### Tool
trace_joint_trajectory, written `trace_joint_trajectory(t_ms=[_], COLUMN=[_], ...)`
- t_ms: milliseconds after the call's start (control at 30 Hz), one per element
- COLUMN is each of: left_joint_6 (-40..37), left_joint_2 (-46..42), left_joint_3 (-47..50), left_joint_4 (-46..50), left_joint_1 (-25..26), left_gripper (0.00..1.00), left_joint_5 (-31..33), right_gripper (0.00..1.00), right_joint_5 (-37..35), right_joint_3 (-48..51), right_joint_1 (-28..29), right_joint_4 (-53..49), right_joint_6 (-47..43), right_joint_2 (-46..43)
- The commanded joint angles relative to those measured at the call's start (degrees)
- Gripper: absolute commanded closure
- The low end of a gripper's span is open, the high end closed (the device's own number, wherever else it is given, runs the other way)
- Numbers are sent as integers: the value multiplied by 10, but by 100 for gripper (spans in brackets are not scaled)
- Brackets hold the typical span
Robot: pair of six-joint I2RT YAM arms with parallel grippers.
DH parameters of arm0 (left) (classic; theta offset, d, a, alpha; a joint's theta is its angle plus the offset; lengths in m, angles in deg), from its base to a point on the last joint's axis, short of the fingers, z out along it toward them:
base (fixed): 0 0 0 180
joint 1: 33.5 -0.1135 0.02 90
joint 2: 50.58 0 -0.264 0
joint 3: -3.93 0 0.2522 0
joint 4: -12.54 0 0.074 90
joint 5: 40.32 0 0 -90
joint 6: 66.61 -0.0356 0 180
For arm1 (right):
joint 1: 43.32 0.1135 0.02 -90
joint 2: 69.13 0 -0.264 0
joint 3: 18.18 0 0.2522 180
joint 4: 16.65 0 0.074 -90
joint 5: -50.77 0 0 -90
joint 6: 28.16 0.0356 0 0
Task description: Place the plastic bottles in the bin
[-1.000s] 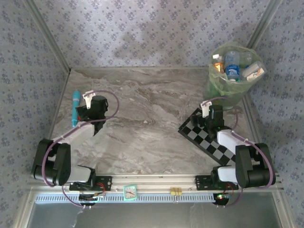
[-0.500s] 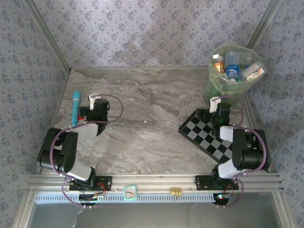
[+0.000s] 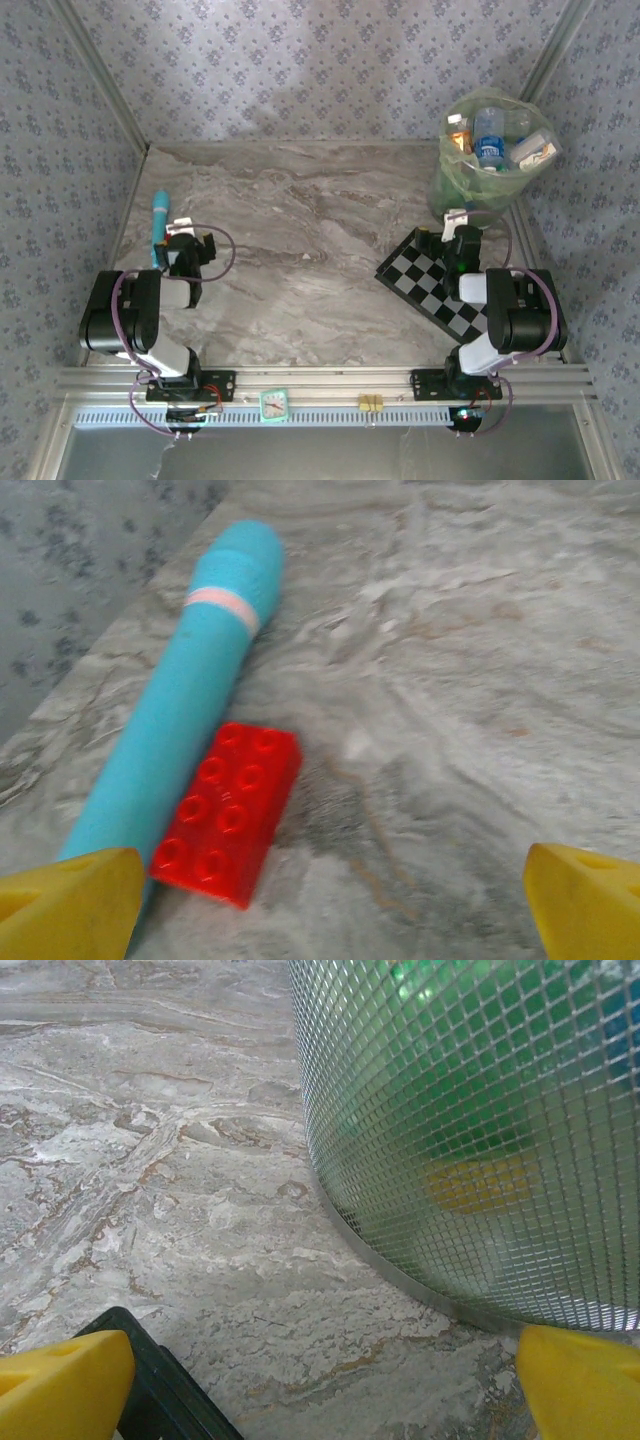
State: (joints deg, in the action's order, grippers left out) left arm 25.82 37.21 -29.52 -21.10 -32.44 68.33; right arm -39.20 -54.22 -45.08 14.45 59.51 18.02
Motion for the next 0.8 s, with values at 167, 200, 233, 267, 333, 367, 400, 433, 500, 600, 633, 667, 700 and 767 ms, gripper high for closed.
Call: trace_joint_trajectory(t_ms=[167, 200, 233, 267, 333, 367, 400, 433, 500, 600, 633, 667, 700, 767], left_joint_6=[9, 10, 9, 8, 7, 7, 7, 7, 7, 6, 6, 7, 7, 7], left_joint_2=[2, -1, 1, 1, 1, 2, 1, 1, 1, 1, 1, 1, 1, 1], left_joint_3=[-21, -23, -22, -22, -23, -25, -24, -24, -24, -25, -25, -25, -25, -26], left_joint_4=[-31, -22, -28, -26, -26, -23, -24, -24, -24, -23, -23, -23, -23, -22], left_joint_1=[6, 6, 6, 8, 8, 9, 9, 10, 10, 10, 10, 10, 10, 10], left_gripper=[3, 3, 3, 3, 3, 3, 3, 3, 3, 3, 2, 2, 2, 2], left_joint_5=[-29, -29, -28, -27, -26, -26, -24, -24, -24, -23, -24, -23, -23, -23], right_gripper=[0, 0, 0, 0, 0, 0, 0, 0, 0, 0, 0, 0, 0, 0], right_joint_5=[-20, -20, -20, -20, -20, -20, -20, -20, -20, -20, -20, -20, -20, -23], right_joint_3=[-1, 0, -1, -1, 0, -1, 0, -1, -2, -3, -2, -2, -2, 0], right_joint_1=[1, 1, 1, 1, 1, 1, 1, 1, 1, 1, 1, 1, 1, 2], right_joint_4=[19, 19, 19, 19, 19, 19, 19, 19, 19, 17, 16, 16, 18, 21], right_joint_6=[7, 7, 7, 7, 7, 7, 7, 7, 7, 7, 7, 7, 7, 6], right_joint_2=[2, 2, 2, 2, 2, 2, 2, 2, 2, 2, 2, 2, 2, 1])
